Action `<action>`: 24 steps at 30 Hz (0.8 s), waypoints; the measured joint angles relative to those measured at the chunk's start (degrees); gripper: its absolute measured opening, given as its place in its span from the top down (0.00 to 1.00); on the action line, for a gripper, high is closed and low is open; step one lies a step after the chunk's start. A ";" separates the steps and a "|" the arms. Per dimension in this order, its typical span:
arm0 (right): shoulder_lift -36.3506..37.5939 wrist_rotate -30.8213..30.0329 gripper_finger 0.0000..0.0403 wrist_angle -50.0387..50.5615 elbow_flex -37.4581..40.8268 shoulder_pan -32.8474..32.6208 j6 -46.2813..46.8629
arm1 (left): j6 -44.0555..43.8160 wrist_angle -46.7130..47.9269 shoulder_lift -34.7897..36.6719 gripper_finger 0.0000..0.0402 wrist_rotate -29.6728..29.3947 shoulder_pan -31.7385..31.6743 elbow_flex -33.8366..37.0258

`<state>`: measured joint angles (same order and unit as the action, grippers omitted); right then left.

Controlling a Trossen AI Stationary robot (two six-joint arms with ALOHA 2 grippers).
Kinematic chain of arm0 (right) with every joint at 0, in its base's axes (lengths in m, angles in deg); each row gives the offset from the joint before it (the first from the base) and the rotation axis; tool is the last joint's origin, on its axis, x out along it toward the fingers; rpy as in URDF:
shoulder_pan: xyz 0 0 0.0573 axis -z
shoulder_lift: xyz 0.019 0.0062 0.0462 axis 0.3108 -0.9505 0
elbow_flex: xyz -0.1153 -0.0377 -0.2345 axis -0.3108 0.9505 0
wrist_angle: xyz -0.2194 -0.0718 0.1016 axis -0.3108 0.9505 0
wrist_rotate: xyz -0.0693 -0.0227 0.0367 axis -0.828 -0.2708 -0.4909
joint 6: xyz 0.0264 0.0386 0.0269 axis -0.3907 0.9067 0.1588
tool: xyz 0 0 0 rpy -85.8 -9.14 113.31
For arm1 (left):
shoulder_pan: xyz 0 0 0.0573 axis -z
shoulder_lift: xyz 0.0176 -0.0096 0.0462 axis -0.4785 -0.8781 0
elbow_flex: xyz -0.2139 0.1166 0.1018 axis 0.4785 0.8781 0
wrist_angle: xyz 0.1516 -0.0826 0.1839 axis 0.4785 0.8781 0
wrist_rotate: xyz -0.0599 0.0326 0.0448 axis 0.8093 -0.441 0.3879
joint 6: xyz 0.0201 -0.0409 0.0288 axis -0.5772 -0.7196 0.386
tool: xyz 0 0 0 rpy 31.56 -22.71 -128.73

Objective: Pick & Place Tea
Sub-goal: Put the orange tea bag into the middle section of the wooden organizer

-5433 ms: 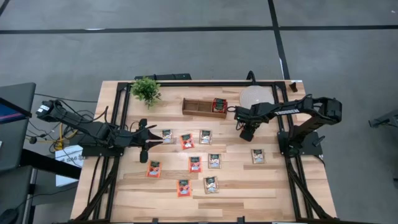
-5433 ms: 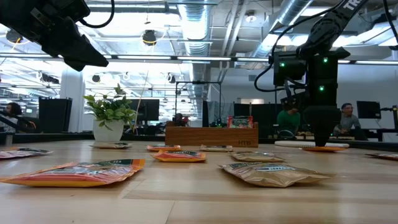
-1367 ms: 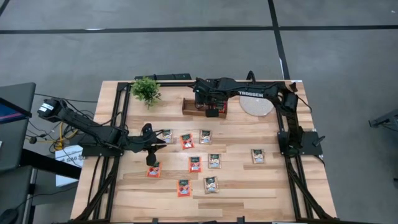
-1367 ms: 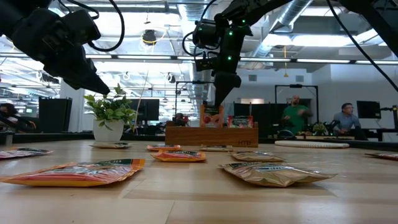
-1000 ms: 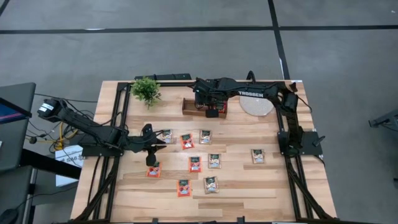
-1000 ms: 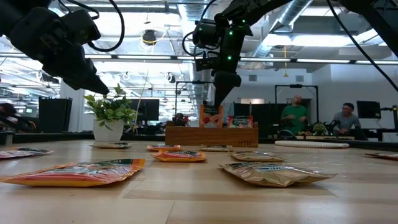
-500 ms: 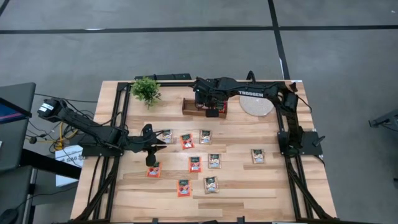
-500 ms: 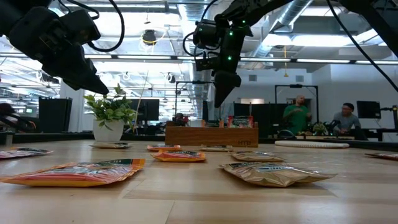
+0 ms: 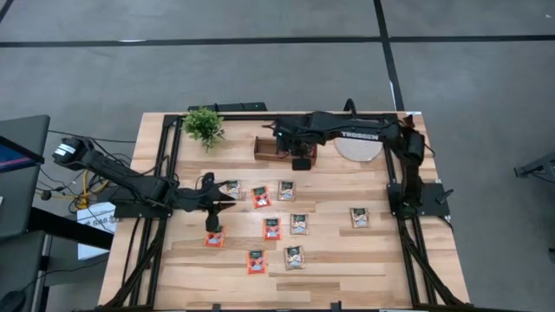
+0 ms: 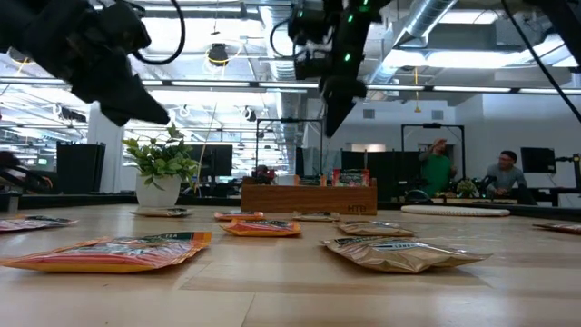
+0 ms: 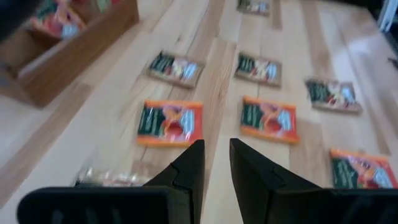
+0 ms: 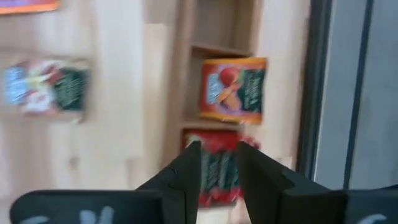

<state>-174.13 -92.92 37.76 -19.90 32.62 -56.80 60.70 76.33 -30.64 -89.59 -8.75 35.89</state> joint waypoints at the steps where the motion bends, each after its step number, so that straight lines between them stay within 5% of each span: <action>1: 0.76 0.04 0.77 1.35 0.00 -0.68 0.45 | 1.11 -1.54 -0.49 0.83 -0.25 0.00 0.00; 5: 4.36 3.30 0.77 4.62 0.00 -3.06 2.25 | 3.98 -6.12 -4.65 0.83 -1.22 -1.15 -0.94; 15: 15.19 16.20 0.77 6.48 2.21 -5.88 6.68 | 8.13 -0.57 -22.98 0.83 0.55 -9.39 -14.27; 24: 29.09 16.41 0.77 -1.89 20.67 -9.15 13.29 | 10.92 10.62 -34.38 0.83 3.80 -18.02 -26.61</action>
<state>-145.04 -76.52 35.87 0.76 23.46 -43.51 71.62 86.95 -65.02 -85.79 -26.78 9.28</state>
